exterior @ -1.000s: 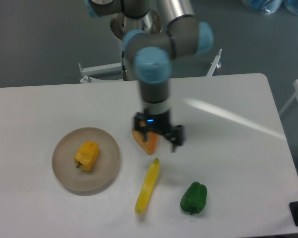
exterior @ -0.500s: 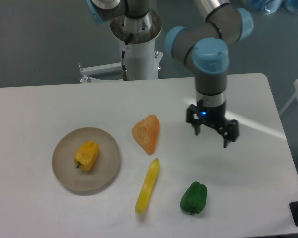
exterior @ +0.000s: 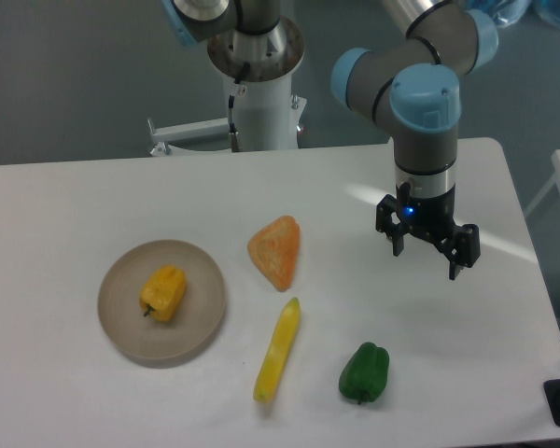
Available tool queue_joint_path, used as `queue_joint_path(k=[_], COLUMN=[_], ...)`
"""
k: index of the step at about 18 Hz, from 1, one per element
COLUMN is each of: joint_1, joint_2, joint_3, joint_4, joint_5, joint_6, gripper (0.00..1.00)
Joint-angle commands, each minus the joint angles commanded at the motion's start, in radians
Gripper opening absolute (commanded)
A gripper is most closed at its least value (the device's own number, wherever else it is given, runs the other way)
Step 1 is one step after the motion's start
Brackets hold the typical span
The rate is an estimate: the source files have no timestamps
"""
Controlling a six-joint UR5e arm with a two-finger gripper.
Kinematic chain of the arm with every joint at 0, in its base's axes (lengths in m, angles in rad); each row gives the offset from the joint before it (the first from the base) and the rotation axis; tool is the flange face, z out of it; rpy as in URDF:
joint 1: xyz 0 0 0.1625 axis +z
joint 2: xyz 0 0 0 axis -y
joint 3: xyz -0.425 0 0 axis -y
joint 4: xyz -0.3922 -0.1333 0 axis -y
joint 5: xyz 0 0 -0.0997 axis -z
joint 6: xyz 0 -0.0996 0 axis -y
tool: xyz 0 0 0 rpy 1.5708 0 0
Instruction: Place the yellow pepper on the plate
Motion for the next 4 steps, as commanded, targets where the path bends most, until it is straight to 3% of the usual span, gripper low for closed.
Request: queue_joint_path(k=[4], joint_1=[0.0], joint_2=[0.0], joint_3=[0.003], joint_4=[0.0], joint_5=[0.0], joint_6=[-0.002], gripper=[1.0])
